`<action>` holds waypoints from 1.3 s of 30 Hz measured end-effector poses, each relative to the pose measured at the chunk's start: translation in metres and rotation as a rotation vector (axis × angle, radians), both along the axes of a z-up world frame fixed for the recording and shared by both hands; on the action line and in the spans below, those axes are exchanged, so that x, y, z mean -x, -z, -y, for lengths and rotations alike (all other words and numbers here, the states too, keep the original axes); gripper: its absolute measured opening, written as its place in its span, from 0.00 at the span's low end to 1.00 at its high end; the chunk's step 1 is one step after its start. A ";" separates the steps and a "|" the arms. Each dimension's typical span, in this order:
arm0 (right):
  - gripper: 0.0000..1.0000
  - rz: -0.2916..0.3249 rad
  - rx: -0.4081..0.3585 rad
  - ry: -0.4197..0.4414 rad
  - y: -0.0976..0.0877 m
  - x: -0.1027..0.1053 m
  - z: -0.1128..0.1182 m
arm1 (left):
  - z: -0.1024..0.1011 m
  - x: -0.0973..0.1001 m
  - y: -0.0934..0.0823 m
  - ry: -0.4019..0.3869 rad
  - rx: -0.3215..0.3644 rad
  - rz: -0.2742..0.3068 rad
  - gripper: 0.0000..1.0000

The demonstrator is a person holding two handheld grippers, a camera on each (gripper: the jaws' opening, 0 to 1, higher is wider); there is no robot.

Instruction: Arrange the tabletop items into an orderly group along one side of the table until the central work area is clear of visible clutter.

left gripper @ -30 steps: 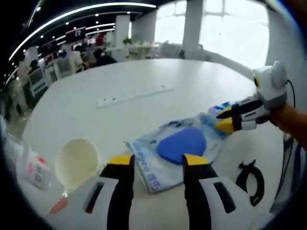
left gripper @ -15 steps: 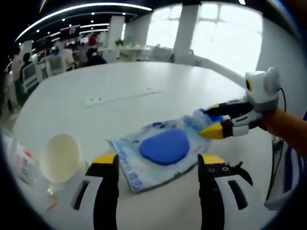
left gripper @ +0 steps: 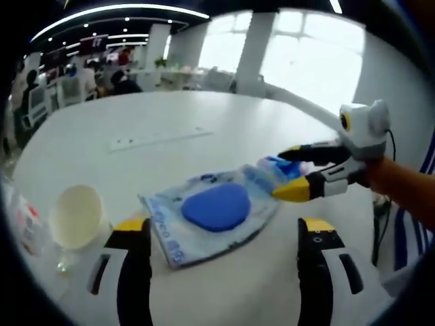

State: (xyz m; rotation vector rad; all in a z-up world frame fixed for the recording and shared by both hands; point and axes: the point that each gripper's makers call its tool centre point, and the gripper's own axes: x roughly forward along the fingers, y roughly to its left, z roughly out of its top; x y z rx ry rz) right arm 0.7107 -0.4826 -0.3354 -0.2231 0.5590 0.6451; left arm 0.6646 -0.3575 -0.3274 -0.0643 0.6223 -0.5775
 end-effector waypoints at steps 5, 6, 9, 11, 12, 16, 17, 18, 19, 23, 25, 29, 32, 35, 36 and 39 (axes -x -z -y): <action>0.72 0.028 -0.007 -0.009 -0.012 0.008 -0.002 | 0.000 0.010 -0.005 0.011 0.011 0.003 0.91; 0.72 0.032 -0.006 -0.012 -0.013 0.009 -0.003 | 0.000 0.012 -0.006 0.013 0.012 0.004 0.91; 0.72 0.048 -0.005 -0.021 -0.020 0.016 -0.003 | -0.001 0.020 -0.010 0.016 0.016 0.010 0.92; 0.72 0.054 -0.006 -0.024 -0.023 0.019 -0.004 | 0.000 0.025 -0.012 0.021 0.018 0.012 0.92; 0.72 0.060 -0.006 -0.027 -0.025 0.022 -0.005 | -0.001 0.028 -0.014 0.022 0.019 0.017 0.92; 0.72 0.077 -0.008 -0.041 -0.034 0.034 -0.009 | -0.002 0.040 -0.018 0.027 0.021 0.024 0.93; 0.72 0.080 -0.006 -0.046 -0.035 0.037 -0.010 | -0.002 0.042 -0.018 0.028 0.020 0.022 0.93; 0.72 0.084 -0.002 -0.050 -0.036 0.040 -0.011 | -0.003 0.045 -0.019 0.030 0.020 0.023 0.93; 0.72 0.091 -0.002 -0.057 -0.038 0.044 -0.013 | -0.004 0.048 -0.020 0.031 0.020 0.027 0.93; 0.72 0.106 0.002 -0.071 -0.041 0.059 -0.015 | -0.005 0.057 -0.021 0.032 0.019 0.033 0.93; 0.72 0.104 -0.003 -0.071 -0.042 0.066 -0.014 | -0.006 0.064 -0.020 0.035 0.017 0.029 0.93; 0.72 0.100 -0.012 -0.068 -0.040 0.080 -0.012 | -0.008 0.073 -0.019 0.033 0.017 0.028 0.94; 0.72 0.092 -0.002 -0.065 -0.035 0.093 -0.008 | -0.009 0.080 -0.018 0.029 0.016 0.028 0.94; 0.72 0.087 -0.003 -0.059 -0.033 0.102 -0.003 | -0.007 0.087 -0.017 0.035 0.014 0.022 0.94; 0.72 0.087 -0.001 -0.057 -0.032 0.104 -0.002 | -0.006 0.089 -0.018 0.038 0.013 0.025 0.94; 0.72 0.087 -0.002 -0.046 -0.034 0.114 0.004 | -0.003 0.096 -0.018 0.043 0.014 0.022 0.94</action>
